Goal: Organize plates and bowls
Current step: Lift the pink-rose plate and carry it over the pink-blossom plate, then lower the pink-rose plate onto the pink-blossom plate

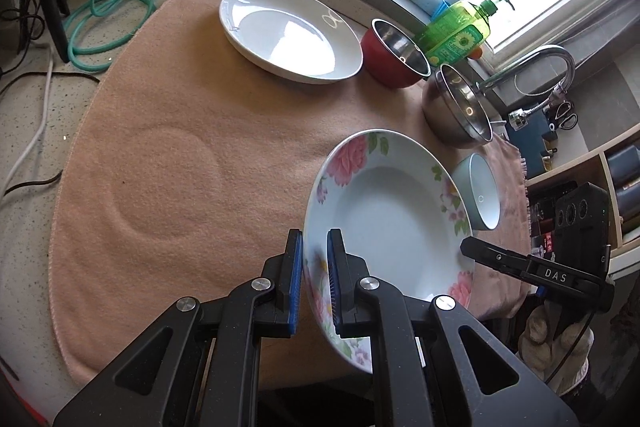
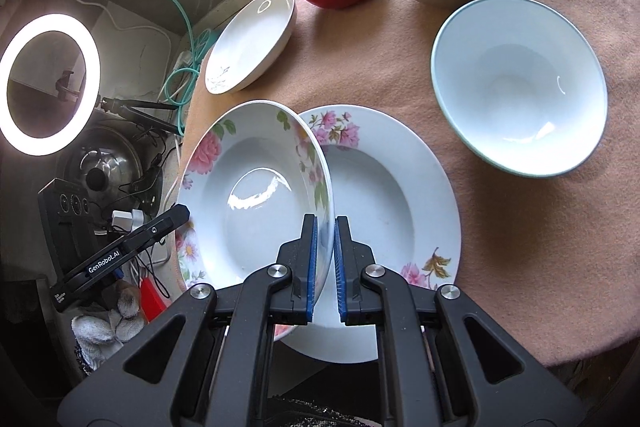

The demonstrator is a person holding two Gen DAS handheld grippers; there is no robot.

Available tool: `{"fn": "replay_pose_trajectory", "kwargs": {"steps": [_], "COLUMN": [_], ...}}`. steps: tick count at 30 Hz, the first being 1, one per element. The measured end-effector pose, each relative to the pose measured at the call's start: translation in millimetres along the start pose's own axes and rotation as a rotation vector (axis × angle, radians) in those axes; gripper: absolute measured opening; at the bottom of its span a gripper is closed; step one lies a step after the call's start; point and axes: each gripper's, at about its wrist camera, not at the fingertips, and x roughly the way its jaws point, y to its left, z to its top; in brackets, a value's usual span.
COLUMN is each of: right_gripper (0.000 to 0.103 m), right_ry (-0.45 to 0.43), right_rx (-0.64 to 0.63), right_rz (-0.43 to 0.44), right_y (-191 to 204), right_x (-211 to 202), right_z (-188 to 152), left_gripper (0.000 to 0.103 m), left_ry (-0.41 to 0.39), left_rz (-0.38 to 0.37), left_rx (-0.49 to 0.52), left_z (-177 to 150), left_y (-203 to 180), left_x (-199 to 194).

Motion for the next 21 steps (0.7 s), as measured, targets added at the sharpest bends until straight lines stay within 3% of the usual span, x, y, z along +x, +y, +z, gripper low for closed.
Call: {"fn": "replay_pose_trajectory", "kwargs": {"steps": [21], "right_gripper": [0.008], "right_ry": [0.021], "right_rx": [0.044], "right_rz": [-0.044], "right_y": [-41], "right_x": [-6], "right_z": [-11], "left_gripper": [0.01], "left_ry": [0.077], "left_rz": [0.015], "left_rx": [0.036], "left_z": [-13], "left_y": [-25], "left_x": [37]}}
